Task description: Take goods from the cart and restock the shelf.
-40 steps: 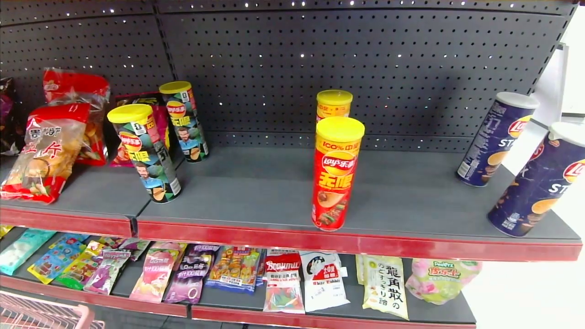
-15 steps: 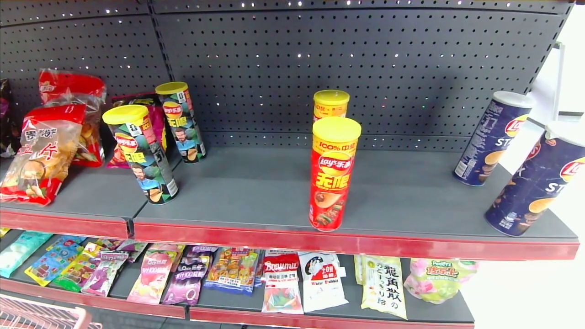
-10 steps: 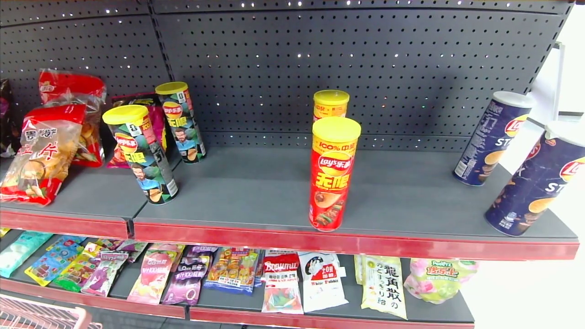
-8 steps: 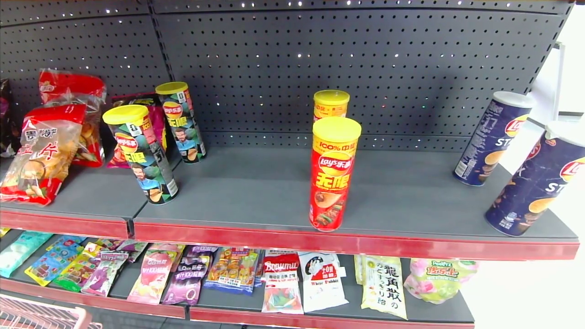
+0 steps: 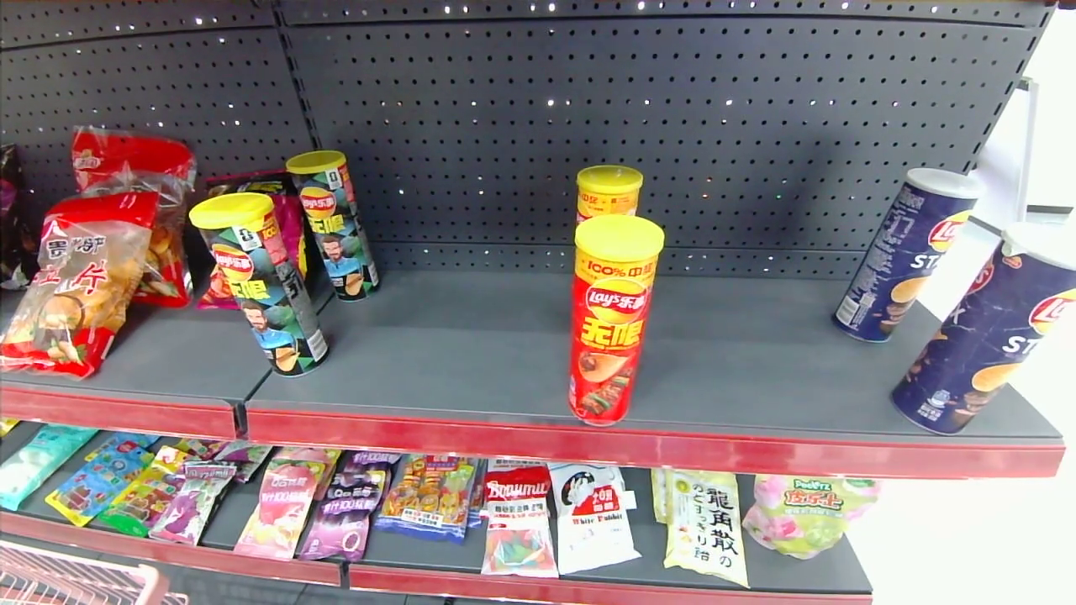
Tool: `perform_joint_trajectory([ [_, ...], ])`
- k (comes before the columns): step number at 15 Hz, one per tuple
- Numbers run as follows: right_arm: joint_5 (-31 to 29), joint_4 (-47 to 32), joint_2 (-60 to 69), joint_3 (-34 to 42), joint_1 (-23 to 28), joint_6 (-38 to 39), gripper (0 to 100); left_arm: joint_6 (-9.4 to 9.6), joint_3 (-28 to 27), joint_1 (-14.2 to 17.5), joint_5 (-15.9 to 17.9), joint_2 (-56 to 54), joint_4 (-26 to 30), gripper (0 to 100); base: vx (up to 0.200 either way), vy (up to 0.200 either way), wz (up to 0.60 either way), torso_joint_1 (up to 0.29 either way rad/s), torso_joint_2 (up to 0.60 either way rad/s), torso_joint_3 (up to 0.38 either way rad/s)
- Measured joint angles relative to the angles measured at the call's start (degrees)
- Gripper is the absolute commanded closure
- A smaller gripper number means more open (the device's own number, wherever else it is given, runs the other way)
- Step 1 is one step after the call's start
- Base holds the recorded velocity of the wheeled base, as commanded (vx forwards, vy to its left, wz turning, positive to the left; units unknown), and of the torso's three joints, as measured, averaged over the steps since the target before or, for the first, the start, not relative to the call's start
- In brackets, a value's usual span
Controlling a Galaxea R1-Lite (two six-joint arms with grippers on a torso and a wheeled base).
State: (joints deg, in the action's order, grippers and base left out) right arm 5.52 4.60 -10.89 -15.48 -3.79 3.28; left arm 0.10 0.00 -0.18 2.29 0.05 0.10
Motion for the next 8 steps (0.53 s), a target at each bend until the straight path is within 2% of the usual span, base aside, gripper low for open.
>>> perform_joint_trajectory([
  [4, 2.1, 0.7, -20.5, -7.6, -3.4, -1.3, 0, 0.00, 0.0, 0.0, 0.0, 0.0, 0.0, 0, 0.000, 0.000, 0.00, 0.000, 0.00, 0.000],
  [7, 2.6, 2.6, -37.0, -11.3, -9.0, -0.8, 0, 0.00, 0.0, 0.0, 0.0, 0.0, 0.0, 0, 0.000, 0.000, 0.00, 0.000, 0.00, 0.000],
  [8, 2.4, 4.2, -42.8, -12.3, -12.3, -0.3, 0, 0.00, 0.0, 0.0, 0.0, 0.0, 0.0, 0, 0.000, 0.000, 0.00, 0.000, 0.00, 0.000],
])
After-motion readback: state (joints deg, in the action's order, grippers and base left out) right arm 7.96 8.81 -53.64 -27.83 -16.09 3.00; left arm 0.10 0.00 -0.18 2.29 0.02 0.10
